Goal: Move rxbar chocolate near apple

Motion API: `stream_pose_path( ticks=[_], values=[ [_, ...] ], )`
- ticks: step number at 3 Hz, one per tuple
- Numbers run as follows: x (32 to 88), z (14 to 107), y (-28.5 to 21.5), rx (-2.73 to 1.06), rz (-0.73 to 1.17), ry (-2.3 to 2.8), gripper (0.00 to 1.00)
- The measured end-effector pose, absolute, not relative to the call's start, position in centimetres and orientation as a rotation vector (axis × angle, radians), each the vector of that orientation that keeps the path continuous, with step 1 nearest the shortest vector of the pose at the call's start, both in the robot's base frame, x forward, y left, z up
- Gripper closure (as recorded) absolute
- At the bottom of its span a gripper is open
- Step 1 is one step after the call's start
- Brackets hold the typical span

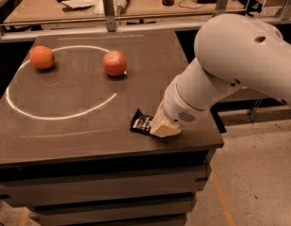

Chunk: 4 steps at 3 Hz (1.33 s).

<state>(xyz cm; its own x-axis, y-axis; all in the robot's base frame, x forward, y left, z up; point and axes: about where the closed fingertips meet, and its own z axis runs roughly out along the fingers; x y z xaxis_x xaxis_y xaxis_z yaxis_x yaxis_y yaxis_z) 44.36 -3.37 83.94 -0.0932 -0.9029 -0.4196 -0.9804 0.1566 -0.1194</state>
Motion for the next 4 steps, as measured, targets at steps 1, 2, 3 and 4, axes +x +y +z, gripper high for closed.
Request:
stream_pose_path(
  ticks=[1,2,3,4],
  values=[
    [45.1,83.9,-3.4,-1.786,0.251,2.053,0.94],
    [45.5,83.9,-3.3,-1.783,0.251,2.054,1.0],
    [45.8,84.1,-3.3,-1.774,0.259,2.047,1.0],
    [46.3,85.3,-4.0,-1.741,0.276,2.042,1.0]
  ],
)
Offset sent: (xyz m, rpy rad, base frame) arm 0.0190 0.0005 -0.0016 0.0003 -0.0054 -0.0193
